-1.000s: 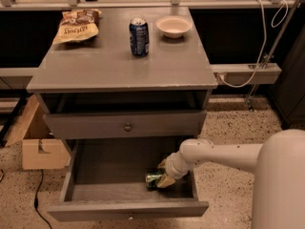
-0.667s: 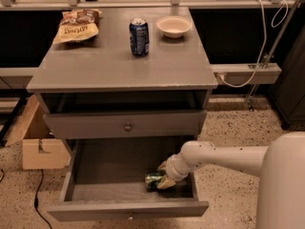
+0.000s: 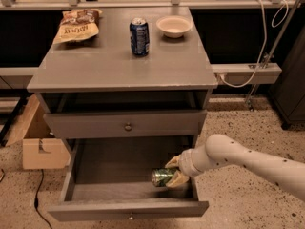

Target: Pick green can from middle drawer and place on counter

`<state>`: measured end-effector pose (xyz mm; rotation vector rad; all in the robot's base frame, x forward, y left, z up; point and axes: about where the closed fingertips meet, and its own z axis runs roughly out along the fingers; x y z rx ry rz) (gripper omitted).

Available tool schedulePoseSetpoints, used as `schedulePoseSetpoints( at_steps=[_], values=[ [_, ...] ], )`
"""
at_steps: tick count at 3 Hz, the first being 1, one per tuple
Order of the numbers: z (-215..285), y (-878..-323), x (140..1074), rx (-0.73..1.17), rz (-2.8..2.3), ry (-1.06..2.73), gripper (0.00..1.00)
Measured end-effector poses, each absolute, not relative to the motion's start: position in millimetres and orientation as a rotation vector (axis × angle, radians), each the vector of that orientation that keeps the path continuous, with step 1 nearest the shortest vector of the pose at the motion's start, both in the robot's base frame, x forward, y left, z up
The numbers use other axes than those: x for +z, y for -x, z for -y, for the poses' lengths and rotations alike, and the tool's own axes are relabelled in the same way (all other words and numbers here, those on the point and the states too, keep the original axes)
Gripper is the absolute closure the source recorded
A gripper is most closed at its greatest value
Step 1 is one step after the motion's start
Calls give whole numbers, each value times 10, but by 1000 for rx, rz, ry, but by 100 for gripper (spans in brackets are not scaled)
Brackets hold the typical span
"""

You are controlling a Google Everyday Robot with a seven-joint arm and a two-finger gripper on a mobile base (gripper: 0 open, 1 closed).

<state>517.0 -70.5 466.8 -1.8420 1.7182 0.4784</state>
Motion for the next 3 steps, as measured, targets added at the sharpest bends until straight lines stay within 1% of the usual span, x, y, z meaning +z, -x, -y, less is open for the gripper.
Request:
schedulePoseSetpoints(
  at_steps=[1,2,3],
  values=[
    [1132,-5098,5520,458,-1642,1842,100],
    [1260,-5072,5903,380,-1651,1907,100],
    [1261,-5076,5954,369,-1647,1912,100]
  ],
)
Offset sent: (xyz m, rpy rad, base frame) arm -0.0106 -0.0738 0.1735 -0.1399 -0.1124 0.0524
